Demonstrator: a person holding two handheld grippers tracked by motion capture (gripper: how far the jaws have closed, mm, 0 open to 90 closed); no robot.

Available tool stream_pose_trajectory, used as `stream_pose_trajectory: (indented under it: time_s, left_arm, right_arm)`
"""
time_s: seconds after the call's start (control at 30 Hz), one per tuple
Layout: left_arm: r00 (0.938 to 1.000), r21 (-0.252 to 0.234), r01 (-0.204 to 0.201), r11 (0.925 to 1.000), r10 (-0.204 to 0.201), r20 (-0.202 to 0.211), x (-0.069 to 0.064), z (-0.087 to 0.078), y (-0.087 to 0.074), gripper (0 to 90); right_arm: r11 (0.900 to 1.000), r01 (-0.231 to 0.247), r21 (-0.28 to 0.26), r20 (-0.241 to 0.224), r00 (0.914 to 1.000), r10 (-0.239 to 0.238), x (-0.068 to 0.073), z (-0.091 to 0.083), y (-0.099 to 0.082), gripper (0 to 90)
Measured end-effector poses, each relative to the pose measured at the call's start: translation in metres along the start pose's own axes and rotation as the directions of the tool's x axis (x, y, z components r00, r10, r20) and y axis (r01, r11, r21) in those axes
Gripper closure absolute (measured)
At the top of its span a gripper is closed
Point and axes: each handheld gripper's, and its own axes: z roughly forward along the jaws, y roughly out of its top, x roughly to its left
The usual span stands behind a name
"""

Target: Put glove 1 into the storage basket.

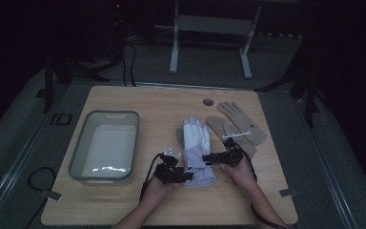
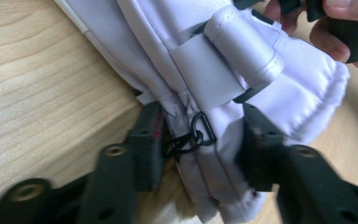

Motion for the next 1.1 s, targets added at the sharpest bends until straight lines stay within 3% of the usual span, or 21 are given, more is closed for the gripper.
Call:
stream_pose_trajectory:
  time_s: [0.07,0.17,0.27,0.3,0.6,0.63,0.73,0.83,0.87,0.9,0.93,1.07,1.1]
  left_arm:
    - [0.9999,0.015,-0.01,0.9998,0.01,-0.003,-0.002,-0.002,0.002,67.2]
    - [0.9999,0.036,-0.011,0.9993,0.012,-0.003,-0.003,-0.003,0.006,72.9]
    - [1.0,0.043,-0.006,0.999,0.006,0.004,-0.002,-0.005,0.007,74.8]
    - [1.0,0.046,-0.007,0.9989,0.007,0.007,-0.002,-0.005,0.008,75.2]
    - [0.999,0.066,-0.045,0.9968,0.045,-0.007,-0.007,-0.015,0.018,76.1]
    - [0.9986,0.066,-0.05,0.9965,0.051,-0.009,-0.007,-0.017,0.019,76.1]
    - [0.9975,0.069,-0.067,0.9953,0.069,-0.017,-0.009,-0.023,0.025,76.2]
    - [0.9951,0.078,-0.092,0.9927,0.095,-0.029,-0.012,-0.03,0.031,76.5]
    - [0.9951,0.078,-0.092,0.9927,0.095,-0.029,-0.012,-0.03,0.031,76.5]
    - [0.9943,0.078,-0.099,0.992,0.102,-0.031,-0.013,-0.035,0.034,76.5]
    - [0.9937,0.081,-0.104,0.9912,0.107,-0.033,-0.013,-0.037,0.035,76.5]
    - [0.9897,0.09,-0.132,0.9871,0.137,-0.043,-0.014,-0.05,0.042,76.6]
    - [0.989,0.09,-0.138,0.9864,0.142,-0.043,-0.014,-0.054,0.044,76.6]
  right_arm:
    - [0.9967,0.081,0.0,0.09,0.9926,-0.081,0.015,-0.001,0.0,78.5]
    - [0.9855,0.17,0.0,0.207,0.9642,-0.166,0.034,0.0,-0.001,79.9]
    - [0.9748,0.223,-0.003,0.279,0.9364,-0.213,0.047,0.0,-0.002,80.2]
    - [0.9731,0.23,-0.011,0.292,0.9315,-0.217,0.05,-0.001,-0.002,80.4]
    - [0.9586,0.285,-0.006,0.359,0.8953,-0.264,0.067,-0.006,0.002,80.5]
    - [0.9587,0.284,-0.009,0.361,0.895,-0.262,0.069,-0.007,0.003,80.5]
    - [0.9508,0.309,-0.017,0.375,0.8835,-0.281,0.074,-0.009,0.005,80.6]
    - [0.9362,0.351,-0.01,0.409,0.8559,-0.317,0.084,-0.01,0.009,80.6]
    - [0.9362,0.351,-0.01,0.409,0.8559,-0.317,0.084,-0.01,0.009,80.6]
    - [0.9319,0.363,-0.006,0.416,0.8485,-0.328,0.087,-0.011,0.01,80.7]
    - [0.9229,0.385,-0.002,0.429,0.8342,-0.347,0.092,-0.011,0.013,80.8]
    - [0.9151,0.403,-0.014,0.426,0.8304,-0.359,0.102,-0.014,0.02,81.0]
    - [0.9157,0.401,-0.027,0.414,0.8381,-0.355,0.105,-0.015,0.024,81.1]
